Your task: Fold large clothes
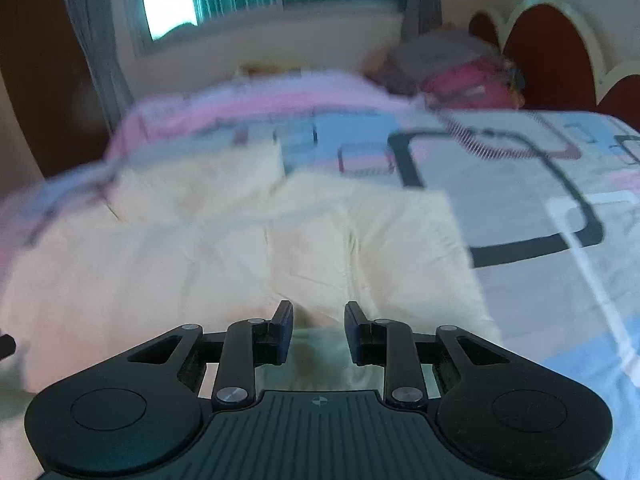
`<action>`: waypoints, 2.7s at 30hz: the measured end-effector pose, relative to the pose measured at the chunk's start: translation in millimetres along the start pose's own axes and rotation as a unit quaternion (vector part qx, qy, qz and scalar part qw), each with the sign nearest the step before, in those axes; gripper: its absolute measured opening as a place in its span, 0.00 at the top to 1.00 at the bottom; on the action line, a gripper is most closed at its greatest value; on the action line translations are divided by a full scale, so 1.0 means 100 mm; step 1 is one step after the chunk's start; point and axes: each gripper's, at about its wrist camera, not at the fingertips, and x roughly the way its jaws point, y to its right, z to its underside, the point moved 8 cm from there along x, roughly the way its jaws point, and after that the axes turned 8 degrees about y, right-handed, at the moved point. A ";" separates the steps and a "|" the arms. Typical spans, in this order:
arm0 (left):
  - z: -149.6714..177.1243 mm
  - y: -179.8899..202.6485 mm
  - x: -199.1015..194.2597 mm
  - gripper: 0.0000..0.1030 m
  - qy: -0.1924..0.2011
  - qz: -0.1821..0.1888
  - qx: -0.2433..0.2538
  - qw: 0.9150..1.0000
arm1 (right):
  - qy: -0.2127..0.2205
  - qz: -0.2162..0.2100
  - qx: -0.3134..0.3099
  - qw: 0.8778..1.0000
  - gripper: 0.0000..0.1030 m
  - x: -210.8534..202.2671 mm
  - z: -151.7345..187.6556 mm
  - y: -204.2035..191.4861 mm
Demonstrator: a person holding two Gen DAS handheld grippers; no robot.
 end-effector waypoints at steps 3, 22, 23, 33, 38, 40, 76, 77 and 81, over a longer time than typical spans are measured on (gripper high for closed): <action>0.07 -0.04 -0.40 0.02 0.006 -0.022 0.002 1.000 | 0.019 -0.014 -0.024 0.999 0.10 -0.45 0.17 0.11; 1.17 -0.21 -2.22 0.22 -0.052 -0.064 -0.088 0.993 | -0.072 -0.065 0.125 0.987 0.30 -2.18 1.65 1.30; 1.21 -0.20 -2.27 0.23 -0.055 -0.057 -0.099 0.992 | -0.078 -0.074 0.135 0.985 0.30 -2.22 1.71 1.31; 1.39 -0.13 -2.31 0.30 -0.091 -0.042 -0.126 0.987 | -0.076 -0.113 0.187 0.973 0.30 -2.20 1.75 1.35; 1.36 -0.11 -2.20 0.30 -0.090 -0.038 -0.136 0.986 | -0.083 -0.133 0.235 0.959 0.30 -2.00 1.65 1.37; 1.35 -0.11 -2.14 0.30 -0.089 -0.033 -0.145 0.985 | -0.087 -0.139 0.239 0.957 0.30 -1.94 1.64 1.38; 0.29 -0.15 -2.01 0.93 0.058 0.138 -0.274 0.950 | 0.020 -0.263 0.254 0.931 0.85 -2.09 0.37 1.13; 0.16 -0.13 -1.95 0.93 0.068 0.141 -0.273 0.949 | 0.026 -0.262 0.253 0.931 0.85 -2.00 0.24 1.10; -0.39 -0.13 -1.54 0.93 0.095 0.150 -0.267 0.947 | 0.049 -0.260 0.263 0.928 0.85 -1.65 -0.38 1.09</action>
